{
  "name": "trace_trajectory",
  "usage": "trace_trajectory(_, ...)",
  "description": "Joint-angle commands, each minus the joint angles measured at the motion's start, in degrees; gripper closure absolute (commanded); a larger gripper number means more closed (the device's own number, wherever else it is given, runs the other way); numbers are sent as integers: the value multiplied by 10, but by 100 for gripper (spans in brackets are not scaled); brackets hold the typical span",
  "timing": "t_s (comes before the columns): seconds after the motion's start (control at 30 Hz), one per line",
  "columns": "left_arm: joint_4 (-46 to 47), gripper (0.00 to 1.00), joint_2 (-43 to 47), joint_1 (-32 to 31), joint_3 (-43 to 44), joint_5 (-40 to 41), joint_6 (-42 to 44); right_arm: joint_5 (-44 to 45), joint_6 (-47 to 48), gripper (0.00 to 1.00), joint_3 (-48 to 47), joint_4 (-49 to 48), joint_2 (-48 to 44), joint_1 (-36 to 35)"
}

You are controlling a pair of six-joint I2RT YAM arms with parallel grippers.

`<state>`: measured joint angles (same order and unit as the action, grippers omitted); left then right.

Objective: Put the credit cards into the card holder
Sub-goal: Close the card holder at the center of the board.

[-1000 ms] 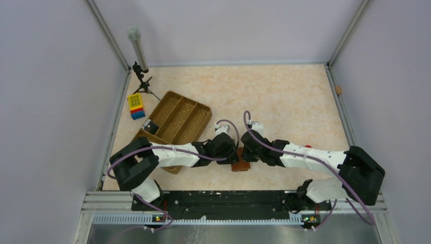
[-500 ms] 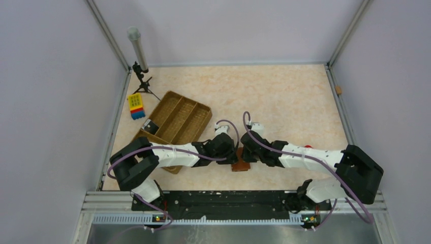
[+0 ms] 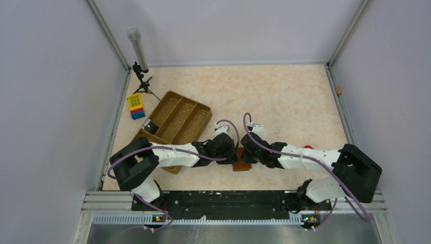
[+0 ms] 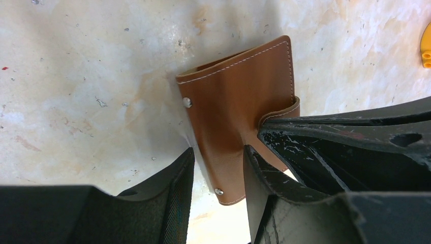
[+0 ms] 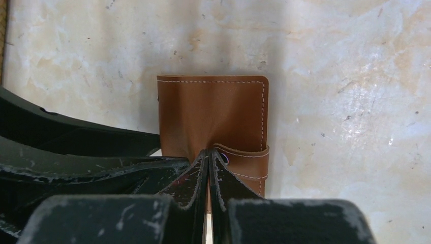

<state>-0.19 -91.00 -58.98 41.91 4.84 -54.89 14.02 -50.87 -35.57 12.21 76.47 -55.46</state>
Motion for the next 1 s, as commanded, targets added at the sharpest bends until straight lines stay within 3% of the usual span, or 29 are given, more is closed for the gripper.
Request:
trace_trajectory(0.0, -117, 57, -45, -5, -30, 10, 22, 31, -13, 100, 15, 9, 10, -4)
trace_trajectory(0.97, -129, 57, -60, -5, -10, 29, -4, -46, -156, 100, 240, -194, -29, 75)
